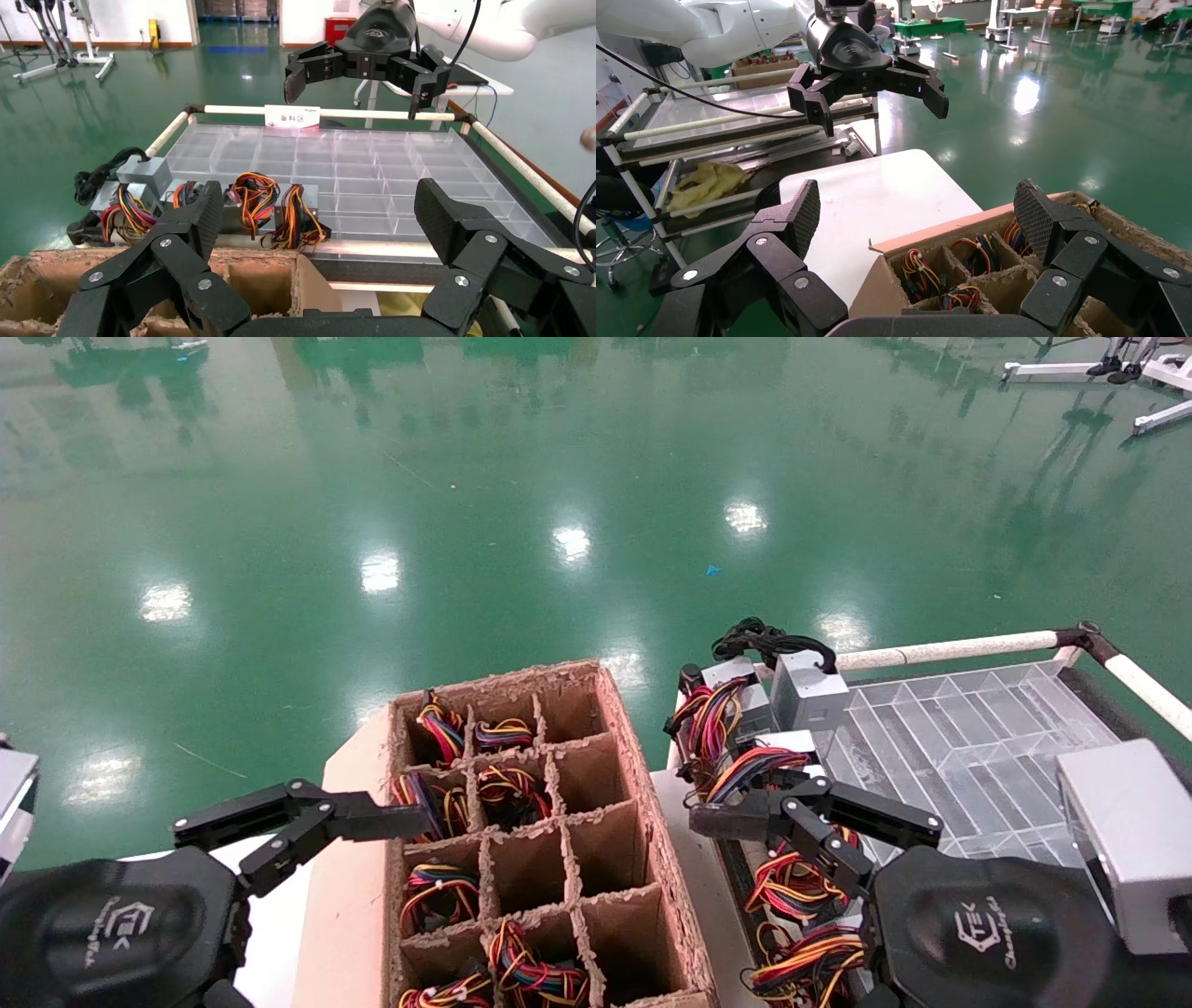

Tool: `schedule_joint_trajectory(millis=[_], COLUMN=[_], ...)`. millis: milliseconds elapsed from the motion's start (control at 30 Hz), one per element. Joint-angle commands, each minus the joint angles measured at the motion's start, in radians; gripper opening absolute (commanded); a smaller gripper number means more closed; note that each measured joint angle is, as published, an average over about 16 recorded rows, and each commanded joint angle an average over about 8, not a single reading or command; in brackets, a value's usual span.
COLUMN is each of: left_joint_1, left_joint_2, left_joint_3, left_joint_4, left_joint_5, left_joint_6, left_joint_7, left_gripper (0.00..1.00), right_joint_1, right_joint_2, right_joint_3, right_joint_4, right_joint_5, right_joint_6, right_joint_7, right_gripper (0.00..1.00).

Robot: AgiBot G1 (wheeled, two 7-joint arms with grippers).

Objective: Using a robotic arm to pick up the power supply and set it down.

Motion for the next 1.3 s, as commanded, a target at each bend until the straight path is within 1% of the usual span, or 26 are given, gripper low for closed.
schedule_joint_trajectory(millis=[33,833,933,1033,1300], left_joint_1=[0.000,0.000,0.000,0.000,0.000], left_joint_2=[0.000,0.000,0.000,0.000,0.000], left_joint_3=[0.000,0.000,0.000,0.000,0.000], left_joint_4=[0.000,0.000,0.000,0.000,0.000], left_joint_5=[0.000,0.000,0.000,0.000,0.000], left_joint_6=[0.000,0.000,0.000,0.000,0.000], left_joint_7=[0.000,0.000,0.000,0.000,0.000], left_gripper=[0.00,0.00,0.00,0.00,0.00], right_joint_1=[0.000,-0.001,0.004,0.023,0.131], right_joint_2=[0.000,0.001,-0.008,-0.031,-0.160], right_joint_3=[0.000,-0.003,-0.019,-0.049,-0.162], right_joint_4=[0.000,0.000,-0.006,-0.019,-0.121], right_joint_5=[0.000,-0.009,-0.044,-0.105,-0.294], right_joint_6=[0.000,0.001,0.010,0.024,0.034], right_joint_7=[0.000,-0.001,-0.002,-0.002,-0.001], right_gripper=[1.00,1.00,1.00,1.00,1.00])
